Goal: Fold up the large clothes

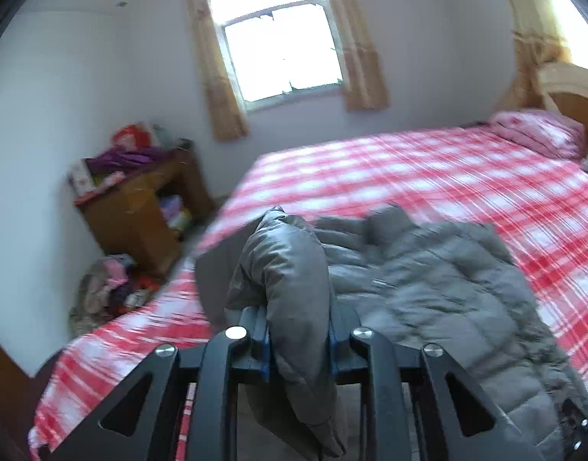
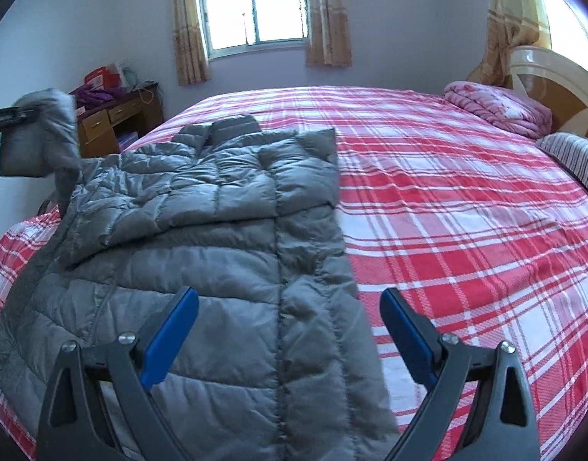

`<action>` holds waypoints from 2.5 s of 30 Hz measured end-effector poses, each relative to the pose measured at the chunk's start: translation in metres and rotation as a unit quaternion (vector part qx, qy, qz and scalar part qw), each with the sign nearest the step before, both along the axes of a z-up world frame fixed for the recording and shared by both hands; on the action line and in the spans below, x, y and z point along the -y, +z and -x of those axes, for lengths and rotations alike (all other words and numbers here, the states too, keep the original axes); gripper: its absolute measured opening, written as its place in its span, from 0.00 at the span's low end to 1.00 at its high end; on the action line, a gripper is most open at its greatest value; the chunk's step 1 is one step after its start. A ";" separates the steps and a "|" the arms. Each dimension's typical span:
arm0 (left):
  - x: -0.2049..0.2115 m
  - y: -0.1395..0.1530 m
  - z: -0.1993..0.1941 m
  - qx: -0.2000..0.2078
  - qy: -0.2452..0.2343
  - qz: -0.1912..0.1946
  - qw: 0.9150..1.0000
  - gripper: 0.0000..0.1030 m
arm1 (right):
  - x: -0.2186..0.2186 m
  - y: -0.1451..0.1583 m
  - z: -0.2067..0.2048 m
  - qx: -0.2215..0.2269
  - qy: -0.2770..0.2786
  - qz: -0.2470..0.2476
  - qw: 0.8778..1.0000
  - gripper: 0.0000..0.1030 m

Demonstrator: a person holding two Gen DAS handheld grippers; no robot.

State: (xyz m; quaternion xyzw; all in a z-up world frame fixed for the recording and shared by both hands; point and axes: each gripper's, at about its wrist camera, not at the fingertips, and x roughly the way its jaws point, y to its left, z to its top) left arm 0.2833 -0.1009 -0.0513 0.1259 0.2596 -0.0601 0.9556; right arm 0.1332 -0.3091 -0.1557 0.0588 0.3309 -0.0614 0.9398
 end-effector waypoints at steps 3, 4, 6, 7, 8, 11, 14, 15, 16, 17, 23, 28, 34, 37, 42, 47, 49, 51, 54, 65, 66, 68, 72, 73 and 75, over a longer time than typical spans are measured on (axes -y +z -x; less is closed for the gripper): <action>0.030 -0.020 0.000 0.000 0.000 -0.024 1.000 0.83 | 0.008 0.000 0.001 -0.003 -0.006 -0.001 1.000 0.94; 0.035 -0.021 0.001 0.013 -0.002 -0.027 1.000 0.84 | 0.010 0.000 0.001 -0.005 -0.006 -0.001 1.000 0.94; 0.033 -0.026 0.004 0.024 -0.004 -0.032 0.999 0.86 | 0.013 0.001 0.001 -0.010 -0.004 -0.001 1.000 0.94; 0.027 -0.027 0.004 0.022 -0.001 -0.031 0.999 0.87 | 0.015 0.001 0.000 -0.011 -0.003 -0.001 1.000 0.95; 0.019 -0.029 0.003 0.023 0.004 -0.027 0.999 0.87 | 0.015 0.002 -0.001 -0.011 -0.004 -0.001 1.000 0.95; -0.016 -0.034 -0.006 0.016 0.031 -0.007 0.999 0.88 | 0.013 0.005 -0.008 -0.015 0.004 -0.013 1.000 0.97; -0.051 -0.048 -0.017 -0.002 0.068 0.004 0.998 0.88 | 0.002 0.014 -0.020 -0.015 0.025 -0.022 0.999 0.97; -0.062 -0.054 -0.020 -0.009 0.081 0.001 0.997 0.88 | -0.001 0.016 -0.022 -0.015 0.030 -0.025 0.999 0.97; -0.074 -0.063 -0.024 -0.018 0.104 -0.010 0.994 0.88 | -0.006 0.020 -0.028 -0.015 0.041 -0.033 0.998 0.97; -0.086 -0.074 -0.028 -0.029 0.125 -0.022 0.991 0.88 | -0.011 0.024 -0.036 -0.018 0.052 -0.041 0.998 0.97; -0.150 -0.134 -0.052 -0.097 0.242 -0.023 0.965 0.88 | -0.037 0.040 -0.092 -0.022 0.088 -0.082 0.992 0.97; -0.177 -0.164 -0.063 -0.131 0.267 -0.006 0.955 0.89 | -0.048 0.020 -0.150 -0.041 0.070 -0.111 0.991 0.97; -0.186 -0.168 -0.063 -0.132 0.263 0.024 0.955 0.89 | -0.061 -0.011 -0.189 -0.065 0.090 -0.142 0.984 0.60; -0.188 -0.169 -0.063 -0.133 0.262 0.030 0.955 0.89 | -0.073 -0.009 -0.183 -0.052 0.116 -0.124 0.984 0.21; -0.189 -0.168 -0.063 -0.133 0.262 0.034 0.955 0.89 | -0.067 0.015 -0.152 -0.013 0.120 -0.131 0.984 0.11; -0.188 -0.168 -0.064 -0.134 0.262 0.033 0.955 0.89 | -0.048 0.023 -0.113 0.005 0.103 -0.136 0.985 0.10; -0.189 -0.168 -0.064 -0.134 0.263 0.032 0.955 0.89 | -0.039 0.019 -0.099 0.004 0.090 -0.132 0.987 0.10; -0.188 -0.168 -0.063 -0.133 0.263 0.030 0.955 0.89 | -0.031 0.008 -0.092 -0.009 0.075 -0.131 0.988 0.10; -0.188 -0.166 -0.062 -0.136 0.260 0.029 0.956 0.89 | -0.016 -0.012 -0.089 -0.029 0.047 -0.136 0.989 0.10; -0.184 -0.091 -0.055 -0.123 0.201 0.035 0.971 0.89 | 0.003 0.010 -0.052 -0.039 -0.009 -0.121 0.992 0.49; -0.176 -0.076 -0.058 -0.111 0.192 0.039 0.974 0.89 | 0.005 0.017 -0.050 -0.026 -0.018 -0.125 0.992 0.48; -0.159 -0.057 -0.070 -0.104 0.171 0.052 0.978 0.89 | 0.006 0.034 -0.051 0.002 -0.021 -0.138 0.990 0.49; -0.115 -0.043 -0.099 -0.097 0.128 0.097 0.982 0.89 | -0.013 0.057 -0.081 0.042 0.018 -0.148 0.988 0.47; -0.101 -0.047 -0.106 -0.094 0.122 0.090 0.984 0.89 | -0.018 0.060 -0.093 0.051 0.022 -0.146 0.988 0.47; -0.078 -0.063 -0.120 -0.085 0.121 0.059 0.987 0.89 | -0.025 0.059 -0.113 0.057 0.026 -0.150 0.987 0.45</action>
